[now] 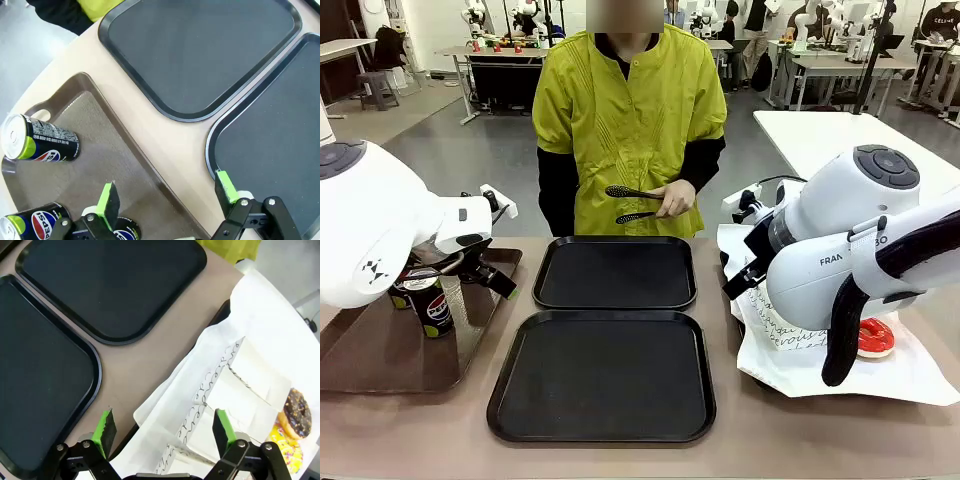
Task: Set up donuts and drinks on trays.
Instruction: Pick up one Pepsi coke and place it on the Flat Tray.
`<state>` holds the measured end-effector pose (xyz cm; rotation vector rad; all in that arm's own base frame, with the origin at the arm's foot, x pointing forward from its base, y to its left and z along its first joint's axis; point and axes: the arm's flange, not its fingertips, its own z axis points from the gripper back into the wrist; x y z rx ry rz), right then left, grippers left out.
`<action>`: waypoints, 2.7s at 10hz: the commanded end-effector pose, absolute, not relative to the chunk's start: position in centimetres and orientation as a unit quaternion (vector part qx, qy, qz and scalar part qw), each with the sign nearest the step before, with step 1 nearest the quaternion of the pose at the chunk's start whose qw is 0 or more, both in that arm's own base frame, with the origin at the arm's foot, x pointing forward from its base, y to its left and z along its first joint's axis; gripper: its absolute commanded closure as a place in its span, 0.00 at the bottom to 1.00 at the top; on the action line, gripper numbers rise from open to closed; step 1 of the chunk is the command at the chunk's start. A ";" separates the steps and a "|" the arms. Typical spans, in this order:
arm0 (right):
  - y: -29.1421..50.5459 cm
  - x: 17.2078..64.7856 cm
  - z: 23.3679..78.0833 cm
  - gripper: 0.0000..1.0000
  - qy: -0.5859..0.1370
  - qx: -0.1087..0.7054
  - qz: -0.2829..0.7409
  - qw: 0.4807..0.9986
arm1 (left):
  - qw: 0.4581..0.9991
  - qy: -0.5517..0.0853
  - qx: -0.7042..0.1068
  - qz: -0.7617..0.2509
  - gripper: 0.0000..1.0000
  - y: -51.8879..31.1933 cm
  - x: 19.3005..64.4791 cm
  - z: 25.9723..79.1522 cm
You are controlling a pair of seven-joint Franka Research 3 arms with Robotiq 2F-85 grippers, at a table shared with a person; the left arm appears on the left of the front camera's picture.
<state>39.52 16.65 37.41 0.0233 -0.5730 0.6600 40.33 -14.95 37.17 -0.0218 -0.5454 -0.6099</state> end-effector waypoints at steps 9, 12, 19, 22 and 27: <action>16.6 39.5 37.4 0.00 -0.277 0.011 0.320 0.906 | 0.917 -0.265 -0.011 -0.297 0.00 -15.0 40.3 37.2; 16.6 39.5 37.4 0.00 -0.277 0.011 0.320 0.906 | 0.917 -0.265 -0.011 -0.297 0.00 -15.0 40.3 37.2; 12.3 17.4 43.7 0.00 -0.236 -0.020 0.381 0.894 | 0.907 -0.189 -0.054 -0.371 0.00 -8.0 22.5 41.3; 10.7 18.9 42.0 0.00 -0.260 -0.075 0.371 0.888 | 0.911 -0.178 -0.045 -0.369 0.00 -12.5 31.8 49.1; 14.8 23.5 54.3 0.00 -0.238 0.076 0.329 0.911 | 0.916 -0.171 -0.154 -0.328 0.00 -11.1 31.3 50.0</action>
